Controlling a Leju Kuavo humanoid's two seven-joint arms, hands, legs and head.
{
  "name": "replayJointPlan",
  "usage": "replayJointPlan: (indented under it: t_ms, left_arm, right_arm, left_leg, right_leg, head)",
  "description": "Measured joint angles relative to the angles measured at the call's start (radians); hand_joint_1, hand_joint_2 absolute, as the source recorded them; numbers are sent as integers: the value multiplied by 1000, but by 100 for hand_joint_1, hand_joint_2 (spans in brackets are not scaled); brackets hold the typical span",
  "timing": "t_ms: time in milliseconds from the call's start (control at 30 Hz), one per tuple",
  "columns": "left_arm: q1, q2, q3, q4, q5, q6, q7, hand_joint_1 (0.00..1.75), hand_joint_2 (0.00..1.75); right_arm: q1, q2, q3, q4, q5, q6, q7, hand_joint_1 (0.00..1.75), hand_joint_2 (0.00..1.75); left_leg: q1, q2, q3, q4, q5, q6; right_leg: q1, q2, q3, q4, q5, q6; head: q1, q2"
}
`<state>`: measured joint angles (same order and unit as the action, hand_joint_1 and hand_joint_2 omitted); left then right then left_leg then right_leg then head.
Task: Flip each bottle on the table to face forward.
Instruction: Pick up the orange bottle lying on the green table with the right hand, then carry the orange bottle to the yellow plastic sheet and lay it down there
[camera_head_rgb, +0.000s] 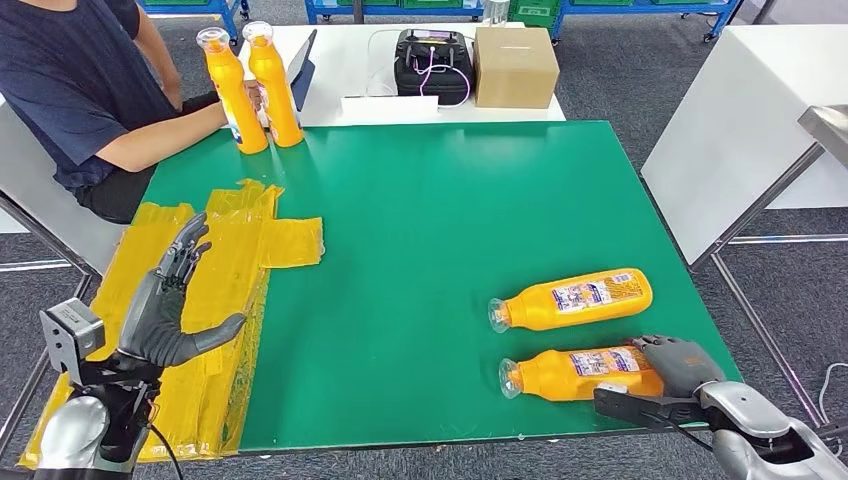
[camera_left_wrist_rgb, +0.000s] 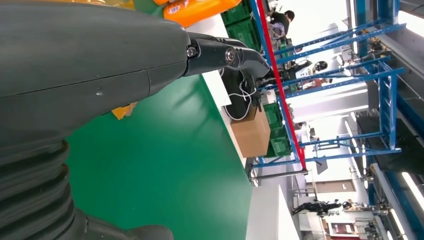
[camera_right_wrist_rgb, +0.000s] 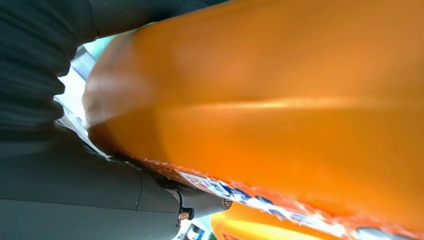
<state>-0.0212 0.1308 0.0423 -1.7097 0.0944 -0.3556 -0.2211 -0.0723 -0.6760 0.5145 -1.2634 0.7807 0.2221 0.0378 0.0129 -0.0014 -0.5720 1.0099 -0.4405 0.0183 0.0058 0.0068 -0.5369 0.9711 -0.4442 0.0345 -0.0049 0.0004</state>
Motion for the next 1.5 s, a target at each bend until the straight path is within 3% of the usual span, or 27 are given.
replayJointPlan:
  t_ms: [433,467,567,600,733,833,1000,1233,1500]
  left_arm:
    - [-5,0,-16,1,9,2,9,0,175]
    - [-4,0,-16,0,21,1,15,0,131]
    - [23,0,-12,-14,92,-16,32,0,131]
    - [43,0,-8,-23,123,-26,33,0,175]
    - [136,-20,17,-56,248,-85,34,0,175]
    - [173,-39,23,-60,320,-115,51,0,175]
    - [195,-64,8,-60,376,-133,82,0,175]
    - [195,-85,-71,-61,409,-142,95,0,175]
    - [179,-101,-217,-71,435,-166,101,0,175]
  right_arm:
    - [-20,59,22,60,-12,-51,38,175,175]
    - [-20,65,20,60,-18,-63,42,175,175]
    - [-4,101,-9,38,-102,-94,32,175,175]
    - [9,121,-28,16,-165,-94,16,175,175]
    - [99,233,-131,-161,-539,-4,-70,175,175]
    - [143,307,-189,-291,-704,45,-101,175,175]
    - [146,391,-232,-387,-723,52,-118,175,175]
    - [133,480,-238,-408,-722,33,-129,175,175]
    - [79,572,-201,-390,-698,31,-124,175,175]
  left_leg:
    - [11,18,30,-1,-16,-5]
    - [11,19,31,-1,-17,-5]
    - [11,24,30,-1,-17,-4]
    - [11,25,30,-1,-16,-4]
    - [10,16,22,0,-11,-2]
    - [8,2,4,0,-4,-2]
    - [8,-3,-7,0,-1,-3]
    - [7,-3,-10,0,-1,-2]
    - [6,-3,-10,0,-1,-2]
  right_leg:
    - [11,18,33,-10,-4,-6]
    - [11,19,35,-10,-4,-6]
    - [11,24,42,-10,-1,-6]
    - [11,24,44,-10,0,-6]
    - [10,17,35,-9,-1,-5]
    - [9,3,20,-6,-1,-5]
    - [9,-2,12,-5,-1,-5]
    - [6,-2,9,-5,0,-5]
    - [6,-2,8,-5,0,-5]
  head:
    - [1,0]
    - [1,0]
    - [0,0]
    - [0,0]
    - [0,0]
    - [-1,0]
    - [0,0]
    - [0,0]
    - [0,0]
